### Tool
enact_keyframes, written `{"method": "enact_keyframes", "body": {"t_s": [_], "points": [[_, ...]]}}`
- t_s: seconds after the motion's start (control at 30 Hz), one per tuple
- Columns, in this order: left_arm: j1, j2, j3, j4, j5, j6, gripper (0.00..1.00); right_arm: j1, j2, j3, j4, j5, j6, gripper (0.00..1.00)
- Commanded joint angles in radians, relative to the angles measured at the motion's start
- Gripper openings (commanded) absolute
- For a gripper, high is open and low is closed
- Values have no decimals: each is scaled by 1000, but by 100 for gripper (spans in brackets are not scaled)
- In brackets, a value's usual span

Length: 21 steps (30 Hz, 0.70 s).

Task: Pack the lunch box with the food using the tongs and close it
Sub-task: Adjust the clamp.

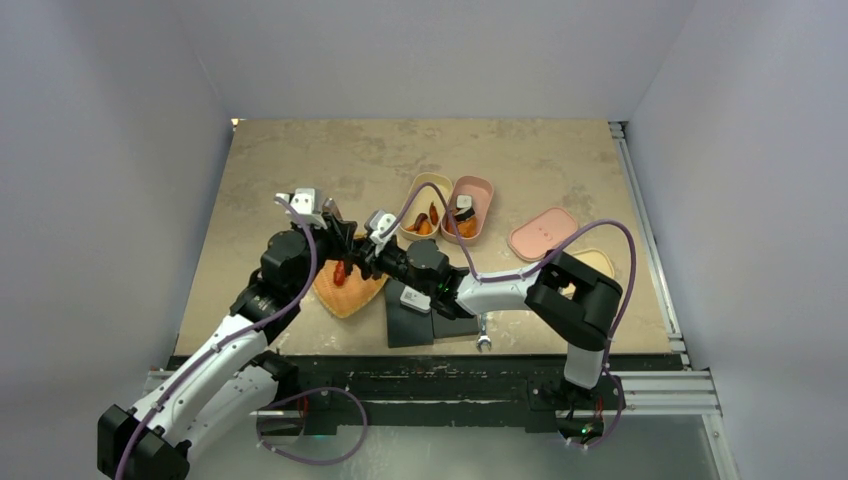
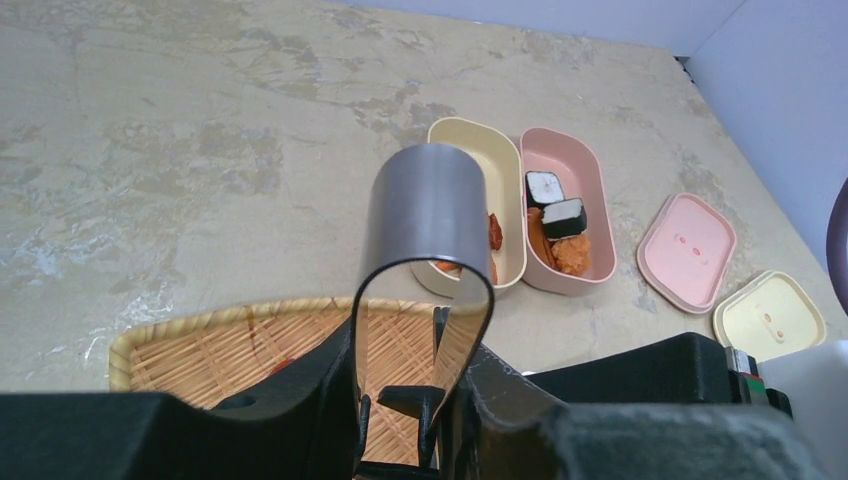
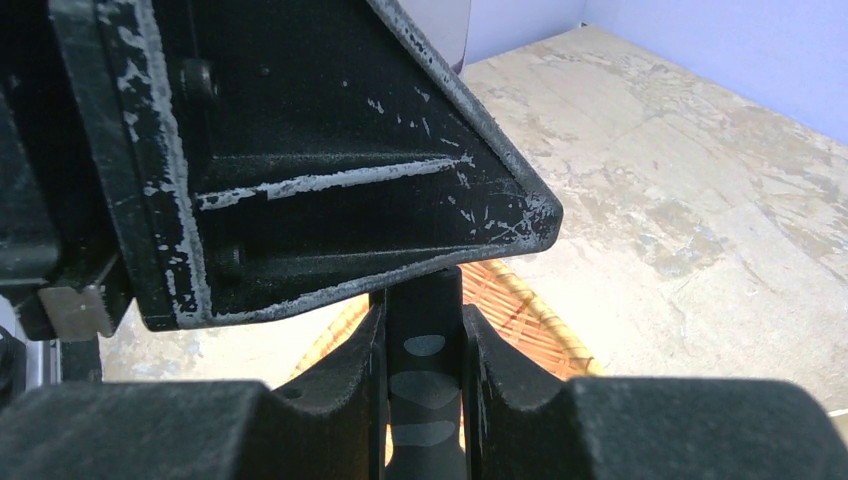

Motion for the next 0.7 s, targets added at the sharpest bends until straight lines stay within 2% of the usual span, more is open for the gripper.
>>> {"method": "enact_keyframes", "body": {"t_s": [0.0,0.1,0.23,0.27,0.4,0.47,0.57,0.67], "points": [[-5,-12,27,18,-40,-25,21,11,-6,33,35,5,-15,0],[-5,-10,33,6,-47,-34,18,12,-12,28,43,12,-6,1],[-5,-5,50,-16,-69,-43,14,12,-18,21,44,20,1,12],[-5,-4,53,-20,-78,-43,13,12,-21,19,45,22,3,16],[-5,-3,52,-26,-122,-35,13,12,-57,-8,51,45,14,46],[-5,0,53,-25,-146,-23,13,12,-97,-36,65,58,16,56],[-5,5,53,-10,-177,15,13,13,-166,-90,88,82,17,64],[-5,7,46,11,-198,54,15,12,-244,-151,100,114,14,68]]}}
